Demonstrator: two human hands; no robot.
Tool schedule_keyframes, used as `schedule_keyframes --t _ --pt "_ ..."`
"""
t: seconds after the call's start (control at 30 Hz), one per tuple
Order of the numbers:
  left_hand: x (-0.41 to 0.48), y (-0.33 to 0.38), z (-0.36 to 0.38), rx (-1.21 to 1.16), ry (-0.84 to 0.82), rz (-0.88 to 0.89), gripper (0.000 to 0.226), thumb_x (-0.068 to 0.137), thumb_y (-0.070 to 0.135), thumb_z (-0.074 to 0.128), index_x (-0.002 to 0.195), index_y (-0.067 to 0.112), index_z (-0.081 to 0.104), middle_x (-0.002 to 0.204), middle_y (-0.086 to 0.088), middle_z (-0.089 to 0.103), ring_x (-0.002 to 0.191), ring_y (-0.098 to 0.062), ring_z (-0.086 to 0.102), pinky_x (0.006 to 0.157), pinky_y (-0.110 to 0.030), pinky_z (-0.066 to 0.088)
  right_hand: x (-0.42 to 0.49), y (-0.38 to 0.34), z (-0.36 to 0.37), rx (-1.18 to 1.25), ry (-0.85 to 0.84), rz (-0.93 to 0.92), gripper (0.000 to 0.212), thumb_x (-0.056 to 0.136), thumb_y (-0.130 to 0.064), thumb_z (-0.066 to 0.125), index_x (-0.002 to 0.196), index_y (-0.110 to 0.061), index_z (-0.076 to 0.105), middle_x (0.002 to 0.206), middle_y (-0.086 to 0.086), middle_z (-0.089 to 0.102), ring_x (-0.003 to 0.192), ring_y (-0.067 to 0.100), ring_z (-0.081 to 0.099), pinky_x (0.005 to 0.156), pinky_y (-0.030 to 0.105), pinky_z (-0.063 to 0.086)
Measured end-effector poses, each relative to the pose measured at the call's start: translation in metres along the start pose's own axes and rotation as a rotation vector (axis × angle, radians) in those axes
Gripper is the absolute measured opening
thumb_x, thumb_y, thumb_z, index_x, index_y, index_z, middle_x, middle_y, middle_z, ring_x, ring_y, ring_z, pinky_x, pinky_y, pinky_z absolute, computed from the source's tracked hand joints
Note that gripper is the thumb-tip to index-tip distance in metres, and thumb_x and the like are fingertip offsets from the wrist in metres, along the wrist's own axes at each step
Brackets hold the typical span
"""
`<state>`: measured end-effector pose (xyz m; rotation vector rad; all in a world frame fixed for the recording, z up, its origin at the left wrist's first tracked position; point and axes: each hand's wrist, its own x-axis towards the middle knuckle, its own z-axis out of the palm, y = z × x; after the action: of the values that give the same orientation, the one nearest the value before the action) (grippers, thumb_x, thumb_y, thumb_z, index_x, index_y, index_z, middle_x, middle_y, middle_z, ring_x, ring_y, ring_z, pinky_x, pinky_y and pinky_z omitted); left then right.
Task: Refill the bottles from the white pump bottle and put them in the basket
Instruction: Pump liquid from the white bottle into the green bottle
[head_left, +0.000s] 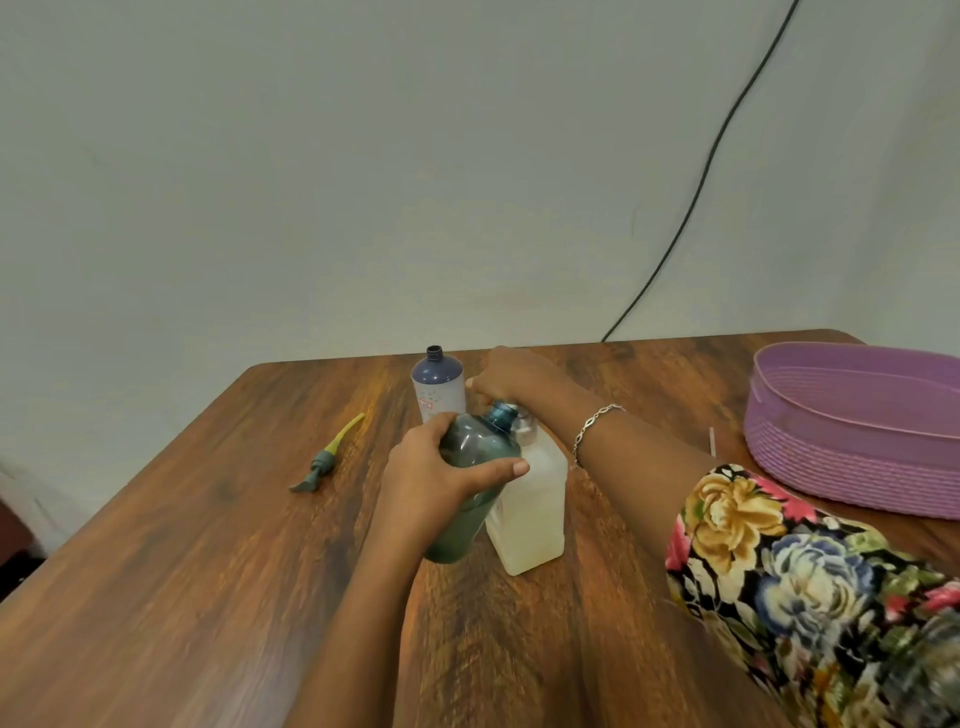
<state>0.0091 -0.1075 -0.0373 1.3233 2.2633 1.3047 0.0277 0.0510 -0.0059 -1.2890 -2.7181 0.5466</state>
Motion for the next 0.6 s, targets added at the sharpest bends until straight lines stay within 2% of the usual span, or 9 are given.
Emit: schedule_keyframes --t 0.07,0.2,0.3,0.33,0.43,0.6 --pt "0.002 -0.002 0.0 0.013 0.008 -0.001 0.077 0.064 0.049 0.077 0.128 0.016 0.052 0.116 0.0 0.059 0.097 -0.013 0.052 0.067 -0.018 0.041 -0.001 -0.001 -0.001 0.039 -0.004 -0.008 0.029 0.09 -0.029 0.051 0.066 -0.014 0.044 0.072 0.002 0.05 0.08 0.024 0.052 0.067 0.03 0.041" --pt "0.006 0.004 -0.001 -0.016 0.01 0.001 0.084 0.057 0.057 0.074 0.127 0.015 0.054 0.118 -0.003 0.06 0.104 -0.019 0.056 0.079 -0.027 0.047 -0.005 0.0 -0.022 0.155 0.026 -0.078 0.022 0.091 -0.03 0.052 0.09 -0.009 0.06 0.081 0.005 0.056 0.08 0.022 0.054 0.069 0.029 0.041" --pt "0.007 0.007 -0.003 -0.007 0.025 0.019 0.077 0.061 0.051 0.077 0.125 0.016 0.054 0.117 -0.001 0.06 0.102 -0.016 0.055 0.076 -0.024 0.044 -0.003 -0.003 -0.028 0.1 0.03 -0.061 0.019 0.091 -0.021 0.051 0.077 -0.009 0.055 0.074 0.003 0.055 0.08 0.024 0.055 0.065 0.028 0.041" --pt "0.007 0.007 -0.003 -0.007 0.028 0.022 0.075 0.062 0.05 0.078 0.124 0.016 0.055 0.116 -0.001 0.061 0.101 -0.016 0.055 0.075 -0.023 0.044 -0.003 -0.004 -0.026 0.062 0.033 -0.047 0.018 0.092 -0.021 0.05 0.079 -0.01 0.054 0.079 0.004 0.057 0.083 0.025 0.055 0.068 0.029 0.043" --pt "0.005 0.005 -0.001 0.002 0.021 0.018 0.078 0.062 0.051 0.077 0.127 0.015 0.053 0.118 -0.003 0.06 0.104 -0.019 0.056 0.074 -0.022 0.045 -0.004 -0.004 -0.017 -0.04 0.063 -0.013 0.022 0.095 -0.025 0.047 0.107 -0.01 0.056 0.104 0.009 0.059 0.1 0.029 0.057 0.086 0.037 0.047" --pt "0.005 0.002 0.002 -0.039 -0.014 0.014 0.078 0.06 0.052 0.078 0.124 0.015 0.055 0.114 0.0 0.062 0.1 -0.015 0.056 0.068 -0.019 0.042 -0.002 0.001 -0.01 -0.15 0.056 0.013 0.024 0.091 -0.024 0.047 0.112 -0.014 0.054 0.106 0.008 0.058 0.101 0.03 0.056 0.092 0.046 0.046"
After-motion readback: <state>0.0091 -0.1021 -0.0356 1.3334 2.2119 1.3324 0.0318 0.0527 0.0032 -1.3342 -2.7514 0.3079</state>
